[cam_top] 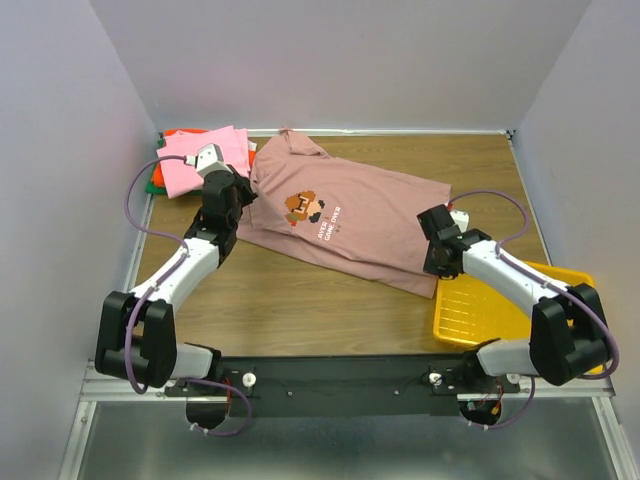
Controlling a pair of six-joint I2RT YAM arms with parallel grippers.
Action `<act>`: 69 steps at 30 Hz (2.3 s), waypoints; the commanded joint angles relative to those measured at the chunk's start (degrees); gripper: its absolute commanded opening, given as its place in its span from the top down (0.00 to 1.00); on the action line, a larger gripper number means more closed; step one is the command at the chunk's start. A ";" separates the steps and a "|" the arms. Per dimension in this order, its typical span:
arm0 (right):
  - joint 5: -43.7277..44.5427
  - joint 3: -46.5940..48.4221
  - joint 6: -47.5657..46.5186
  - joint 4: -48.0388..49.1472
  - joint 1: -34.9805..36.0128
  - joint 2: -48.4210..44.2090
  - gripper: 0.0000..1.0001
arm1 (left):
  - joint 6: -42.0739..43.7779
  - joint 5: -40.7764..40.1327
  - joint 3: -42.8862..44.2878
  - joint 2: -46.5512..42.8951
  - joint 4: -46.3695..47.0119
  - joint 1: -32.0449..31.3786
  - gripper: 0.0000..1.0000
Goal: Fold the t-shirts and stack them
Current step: Fold the tshirt
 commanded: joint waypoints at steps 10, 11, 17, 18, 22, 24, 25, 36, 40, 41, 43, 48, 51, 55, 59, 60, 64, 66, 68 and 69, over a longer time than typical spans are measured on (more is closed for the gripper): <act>0.34 2.91 -3.10 2.65 -2.84 3.84 1.00 | -2.81 -0.20 2.35 2.26 3.17 2.31 1.00; 0.35 3.09 -3.27 2.74 -3.10 4.02 1.00 | -2.90 -0.11 2.52 2.43 3.26 2.40 1.00; 0.17 4.14 -4.15 3.09 -3.98 4.90 1.00 | -3.34 -0.72 3.40 3.67 3.43 2.93 1.00; 0.17 4.49 -4.33 3.09 -4.15 5.08 1.00 | -3.60 -0.73 3.49 3.67 3.52 3.19 1.00; 0.35 5.37 -4.95 3.35 -4.77 6.74 1.00 | -3.86 -0.29 4.19 4.72 4.31 3.45 1.00; 0.43 5.63 -5.12 3.53 -5.12 7.62 1.00 | -3.78 0.76 5.42 5.86 4.14 3.45 1.00; 0.43 5.81 -5.38 3.79 -5.12 8.23 1.00 | -3.60 1.03 5.95 7.17 3.96 3.45 1.00; 0.43 8.01 -6.09 5.29 -6.18 12.63 1.00 | -1.85 6.65 14.91 18.59 3.08 3.72 1.00; -0.53 9.15 -5.91 5.46 -6.53 14.13 0.97 | -0.62 9.81 20.26 23.70 2.12 3.89 0.99; -0.71 9.41 -5.91 5.55 -6.62 14.13 0.93 | -0.53 10.95 22.54 24.66 1.85 3.89 0.96; -1.59 10.73 -5.91 5.38 -6.62 14.13 0.65 | -0.35 11.49 24.31 26.68 1.15 3.98 0.56; -4.04 13.72 -6.61 5.55 -6.62 11.41 0.16 | -1.05 13.07 26.17 27.05 1.67 3.89 0.25; -6.15 15.13 -8.19 5.73 -6.44 10.00 0.16 | 0.09 14.13 24.33 25.56 2.55 3.46 0.24; -8.97 14.95 -9.51 7.31 -5.48 8.95 0.16 | 0.97 17.37 17.92 22.31 6.68 3.01 0.24; -10.20 14.51 -10.31 8.97 -3.20 9.38 0.16 | 1.06 21.32 11.41 21.16 9.84 2.66 0.24; -10.29 14.43 -10.39 10.11 -1.62 9.47 0.16 | 1.06 21.77 9.05 21.07 11.15 2.58 0.24; -11.87 14.60 -9.87 13.72 3.74 10.61 0.16 | 0.01 23.97 3.15 20.54 16.34 2.22 0.24; -12.48 15.04 -9.34 15.04 7.00 11.75 0.16 | -0.35 25.11 0.42 20.80 19.67 2.05 0.25; -12.84 16.35 -9.08 16.53 9.54 14.38 0.15 | -0.70 25.11 -0.90 21.86 21.53 1.87 0.25; -12.93 16.79 -8.99 16.80 10.16 15.35 0.15 | -0.79 25.38 -1.25 22.29 22.32 1.87 0.26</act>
